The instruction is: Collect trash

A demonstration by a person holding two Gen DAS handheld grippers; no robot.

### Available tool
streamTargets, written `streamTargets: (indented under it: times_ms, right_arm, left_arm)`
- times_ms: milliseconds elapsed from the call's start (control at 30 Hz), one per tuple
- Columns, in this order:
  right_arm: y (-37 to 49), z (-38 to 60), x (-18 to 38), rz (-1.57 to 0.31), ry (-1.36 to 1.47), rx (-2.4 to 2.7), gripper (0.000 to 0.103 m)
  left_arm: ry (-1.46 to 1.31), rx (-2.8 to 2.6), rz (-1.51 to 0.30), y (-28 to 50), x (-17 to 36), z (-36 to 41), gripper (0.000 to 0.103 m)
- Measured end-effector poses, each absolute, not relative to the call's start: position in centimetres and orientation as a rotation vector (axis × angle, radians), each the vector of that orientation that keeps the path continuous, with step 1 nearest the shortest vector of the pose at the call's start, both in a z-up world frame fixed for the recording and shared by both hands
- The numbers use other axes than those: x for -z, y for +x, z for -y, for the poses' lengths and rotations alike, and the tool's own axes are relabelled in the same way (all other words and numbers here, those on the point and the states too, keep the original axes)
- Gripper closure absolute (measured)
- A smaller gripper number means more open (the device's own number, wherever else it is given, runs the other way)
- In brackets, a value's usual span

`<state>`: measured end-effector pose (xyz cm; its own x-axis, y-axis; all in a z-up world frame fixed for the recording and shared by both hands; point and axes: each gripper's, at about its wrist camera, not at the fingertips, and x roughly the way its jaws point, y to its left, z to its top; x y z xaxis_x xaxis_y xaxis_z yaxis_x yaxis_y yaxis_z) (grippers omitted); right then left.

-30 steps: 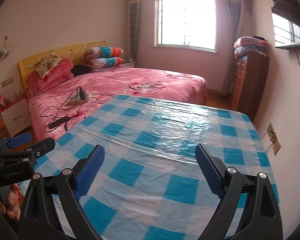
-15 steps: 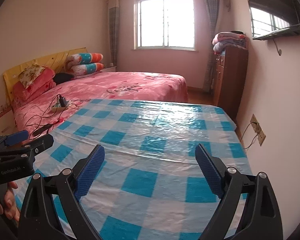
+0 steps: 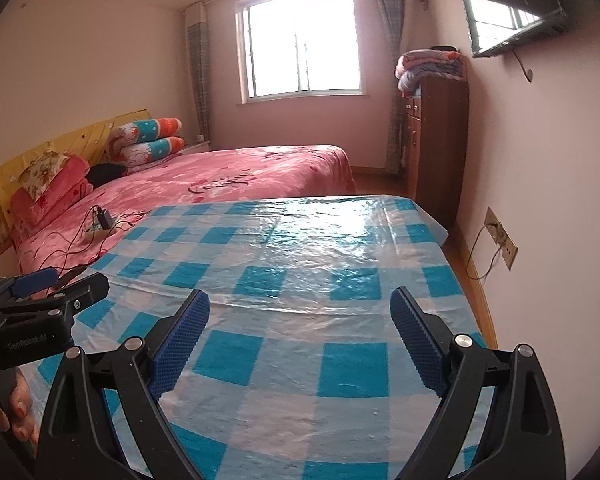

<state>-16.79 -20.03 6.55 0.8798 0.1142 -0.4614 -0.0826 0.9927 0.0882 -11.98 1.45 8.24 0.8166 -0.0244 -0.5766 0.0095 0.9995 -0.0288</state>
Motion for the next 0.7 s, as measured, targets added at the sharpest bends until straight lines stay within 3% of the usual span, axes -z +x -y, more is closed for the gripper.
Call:
streamTargets:
  times_ms: [700]
  right_arm:
    - [-16.5, 23.4, -5.3, -0.478, 0.083, -0.036, 0.01]
  left_arm:
    - [0.008, -0.002, -0.623, -10.5, -7.6, 2.1, 0.007]
